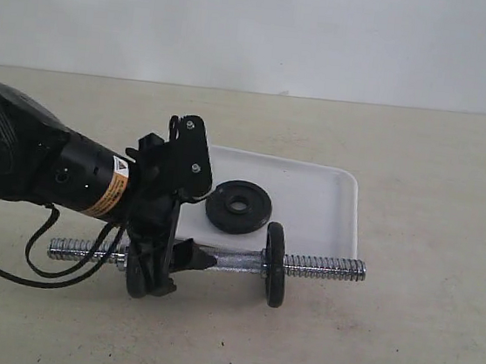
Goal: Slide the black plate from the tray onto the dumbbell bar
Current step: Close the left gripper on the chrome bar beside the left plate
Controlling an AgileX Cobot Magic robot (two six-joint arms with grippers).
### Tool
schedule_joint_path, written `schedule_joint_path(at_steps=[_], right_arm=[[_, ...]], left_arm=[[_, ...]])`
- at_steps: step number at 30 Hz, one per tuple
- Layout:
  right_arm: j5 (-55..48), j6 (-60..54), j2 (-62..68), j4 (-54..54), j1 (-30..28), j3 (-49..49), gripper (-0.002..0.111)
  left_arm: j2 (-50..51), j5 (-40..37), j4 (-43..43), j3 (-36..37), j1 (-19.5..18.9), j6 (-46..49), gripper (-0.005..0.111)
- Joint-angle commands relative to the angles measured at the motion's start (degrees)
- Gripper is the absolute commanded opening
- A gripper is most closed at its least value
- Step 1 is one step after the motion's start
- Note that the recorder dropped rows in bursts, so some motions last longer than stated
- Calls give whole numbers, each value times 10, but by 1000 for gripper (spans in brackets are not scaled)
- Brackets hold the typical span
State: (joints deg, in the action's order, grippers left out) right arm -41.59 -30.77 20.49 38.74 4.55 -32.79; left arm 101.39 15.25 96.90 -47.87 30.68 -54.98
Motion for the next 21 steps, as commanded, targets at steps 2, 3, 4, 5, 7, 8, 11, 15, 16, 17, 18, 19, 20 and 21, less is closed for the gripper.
schedule_joint_path(at_steps=[2, 3, 4, 5, 7, 8, 11, 15, 16, 17, 18, 19, 20, 21], right_arm=[[2, -2, 1, -5, 0, 1, 45], [2, -2, 1, -5, 0, 1, 53], [2, -2, 1, -5, 0, 1, 56], [2, -2, 1, -5, 0, 1, 57], [2, -2, 1, -5, 0, 1, 57], [2, -2, 1, -5, 0, 1, 57], [2, -2, 1, -5, 0, 1, 57], [2, -2, 1, -7, 13, 1, 57], [2, -2, 1, -8, 19, 1, 57], [2, -2, 1, -10, 23, 1, 57], [2, -2, 1, -10, 26, 1, 57], [2, -2, 1, -11, 28, 2, 57], [2, -2, 1, -11, 31, 2, 57], [2, -2, 1, -11, 31, 2, 57]], left_arm=[[16, -11, 0, -3, 7, 22, 74], [19, -11, 0, -3, 7, 26, 74], [23, -11, 0, -3, 9, 45, 74], [27, -12, 0, -5, 15, 82, 74], [41, -17, 0, -18, 27, 97, 74], [48, -19, -1, -26, 34, 97, 74], [88, -27, -6, -66, 63, 91, 73], [118, -67, -7, -80, 82, 80, 68], [121, -72, -7, -80, 82, 80, 67], [127, -79, -7, -80, 82, 80, 66], [129, -79, -7, -80, 82, 80, 64], [132, -81, -7, -80, 82, 80, 63], [133, -84, -7, -80, 82, 80, 61], [133, -87, -7, -80, 82, 80, 60]])
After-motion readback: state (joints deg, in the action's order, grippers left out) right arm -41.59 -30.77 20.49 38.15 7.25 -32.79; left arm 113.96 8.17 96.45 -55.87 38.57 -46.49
